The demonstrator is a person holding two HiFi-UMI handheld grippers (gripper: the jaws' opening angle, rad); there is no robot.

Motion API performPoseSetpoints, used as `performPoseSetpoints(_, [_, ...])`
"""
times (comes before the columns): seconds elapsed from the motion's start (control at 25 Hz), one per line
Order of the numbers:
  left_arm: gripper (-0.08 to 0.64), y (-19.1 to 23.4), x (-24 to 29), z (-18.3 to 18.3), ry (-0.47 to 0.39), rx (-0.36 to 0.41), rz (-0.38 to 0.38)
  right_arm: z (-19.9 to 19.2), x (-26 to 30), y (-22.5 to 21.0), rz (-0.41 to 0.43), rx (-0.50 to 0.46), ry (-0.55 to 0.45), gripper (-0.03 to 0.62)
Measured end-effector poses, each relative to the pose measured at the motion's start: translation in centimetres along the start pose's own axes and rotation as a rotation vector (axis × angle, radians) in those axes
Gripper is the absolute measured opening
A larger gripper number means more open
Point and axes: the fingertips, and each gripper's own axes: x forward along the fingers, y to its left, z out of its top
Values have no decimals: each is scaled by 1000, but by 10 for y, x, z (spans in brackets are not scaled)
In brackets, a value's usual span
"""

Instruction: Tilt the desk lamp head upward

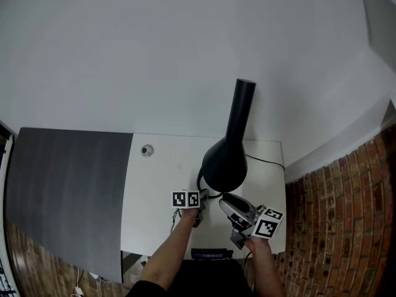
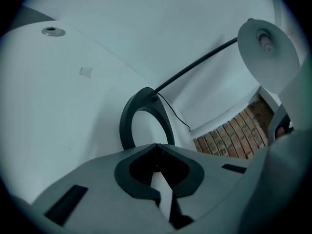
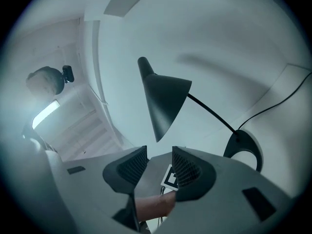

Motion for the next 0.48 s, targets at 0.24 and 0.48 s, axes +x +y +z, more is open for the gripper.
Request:
performPoseSetpoints(0.24, [12, 5, -4, -4, -42, -57, 11, 8, 17, 5, 104, 35, -34, 144])
performPoseSetpoints(0.48, [12, 5, -4, -2, -48, -24, 41, 28, 26, 17, 179, 27, -94, 144])
